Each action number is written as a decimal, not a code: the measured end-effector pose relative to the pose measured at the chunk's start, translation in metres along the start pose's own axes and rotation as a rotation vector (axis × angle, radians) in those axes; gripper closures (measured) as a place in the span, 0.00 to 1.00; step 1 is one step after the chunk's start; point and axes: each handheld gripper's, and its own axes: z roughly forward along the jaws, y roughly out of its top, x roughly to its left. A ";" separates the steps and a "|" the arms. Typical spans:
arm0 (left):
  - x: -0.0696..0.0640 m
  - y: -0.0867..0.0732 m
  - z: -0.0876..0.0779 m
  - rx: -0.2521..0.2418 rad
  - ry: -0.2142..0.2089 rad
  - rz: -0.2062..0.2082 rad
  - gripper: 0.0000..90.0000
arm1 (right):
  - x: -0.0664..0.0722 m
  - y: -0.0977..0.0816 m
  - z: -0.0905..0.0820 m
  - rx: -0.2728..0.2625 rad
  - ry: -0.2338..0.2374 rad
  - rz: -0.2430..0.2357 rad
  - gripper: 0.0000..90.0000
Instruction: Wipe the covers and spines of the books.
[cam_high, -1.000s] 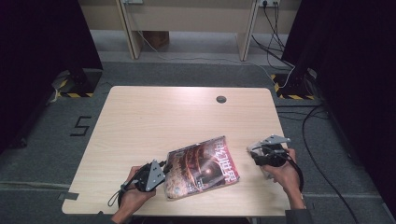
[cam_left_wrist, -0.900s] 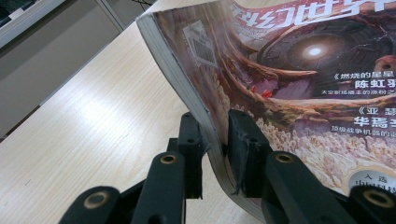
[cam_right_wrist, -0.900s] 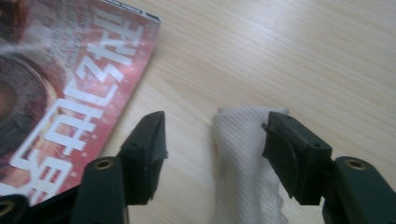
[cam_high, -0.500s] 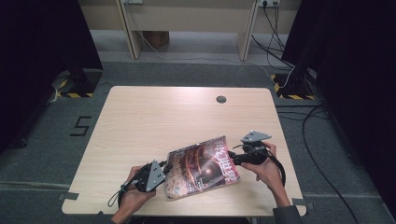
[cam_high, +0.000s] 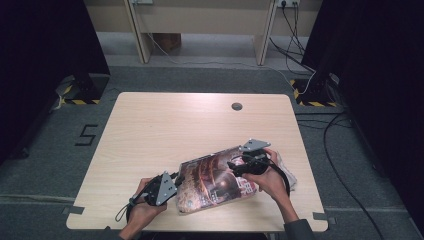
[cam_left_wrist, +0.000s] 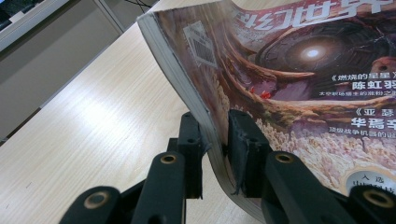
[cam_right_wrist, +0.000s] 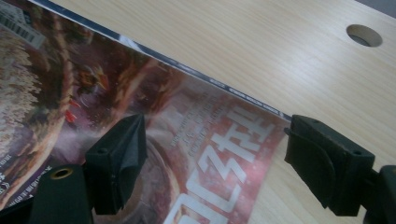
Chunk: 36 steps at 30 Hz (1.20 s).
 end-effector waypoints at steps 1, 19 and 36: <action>0.000 0.000 0.000 0.000 0.000 -0.002 0.84 | 0.001 0.001 0.002 0.001 0.004 -0.005 0.23; 0.001 0.000 0.002 0.001 0.003 0.003 0.84 | 0.020 0.028 0.038 -0.006 0.104 -0.073 0.24; 0.004 0.002 0.004 0.004 0.009 0.015 0.84 | 0.036 0.040 0.055 -0.020 0.186 -0.181 0.34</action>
